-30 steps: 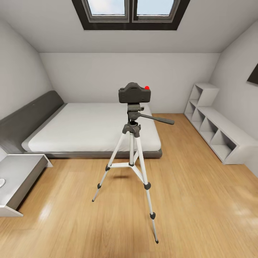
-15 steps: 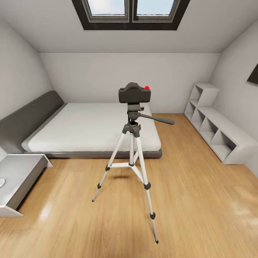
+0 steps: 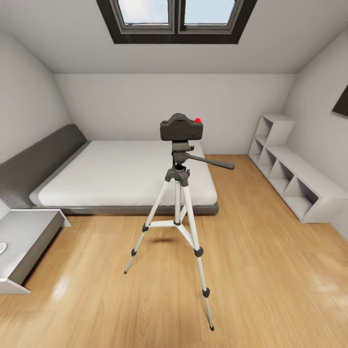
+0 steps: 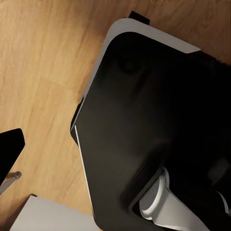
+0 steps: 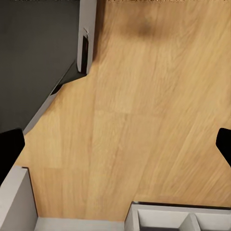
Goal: Attach the digital camera to the camera tripod in the bedroom.
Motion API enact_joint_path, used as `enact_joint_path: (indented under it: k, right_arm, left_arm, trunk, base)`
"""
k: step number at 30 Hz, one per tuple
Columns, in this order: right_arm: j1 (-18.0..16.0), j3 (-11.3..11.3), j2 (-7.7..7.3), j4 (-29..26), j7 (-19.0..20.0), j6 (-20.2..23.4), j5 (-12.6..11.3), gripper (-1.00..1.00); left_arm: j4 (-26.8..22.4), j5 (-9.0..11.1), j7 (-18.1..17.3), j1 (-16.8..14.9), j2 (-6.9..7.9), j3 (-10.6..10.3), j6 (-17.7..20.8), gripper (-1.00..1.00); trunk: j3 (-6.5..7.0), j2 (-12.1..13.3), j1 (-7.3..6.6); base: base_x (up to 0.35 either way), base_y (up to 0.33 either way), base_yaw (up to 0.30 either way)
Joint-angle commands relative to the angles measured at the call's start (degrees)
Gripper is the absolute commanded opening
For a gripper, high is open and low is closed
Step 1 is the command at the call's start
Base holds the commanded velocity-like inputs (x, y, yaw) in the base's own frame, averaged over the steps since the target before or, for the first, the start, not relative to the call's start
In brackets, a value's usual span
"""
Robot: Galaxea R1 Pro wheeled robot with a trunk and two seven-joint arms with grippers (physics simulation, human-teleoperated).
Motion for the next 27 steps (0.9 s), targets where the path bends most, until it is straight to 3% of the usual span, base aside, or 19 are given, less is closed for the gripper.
enact_joint_path:
  k: [1, 11, 27]
  right_arm:
    - [-0.1, -0.5, -0.03, 0.2, 0.1, -0.3, 0.5, 1.00]
    - [-0.1, -0.5, 0.08, 0.2, 0.1, -0.3, 0.5, 1.00]
    - [-0.1, -0.5, 2.01, 0.2, -2.3, -0.2, 0.5, 1.00]
  left_arm:
    - [0.0, 0.4, 0.2, 0.0, -0.02, -0.5, 0.0, 1.00]
    - [-0.1, 0.7, 0.2, -0.1, 0.03, -0.5, -0.8, 1.00]
    - [-1.0, -0.1, 0.2, 0.0, 1.08, -0.7, -1.9, 1.00]
  trunk:
    - [-0.01, -0.1, 0.03]
    - [0.89, -0.1, 0.03]
    - [2.38, -0.1, 0.03]
  base:
    - [0.000, 0.000, 0.000]
    - [0.000, 0.000, 0.000]
    - [0.000, 0.000, 0.000]
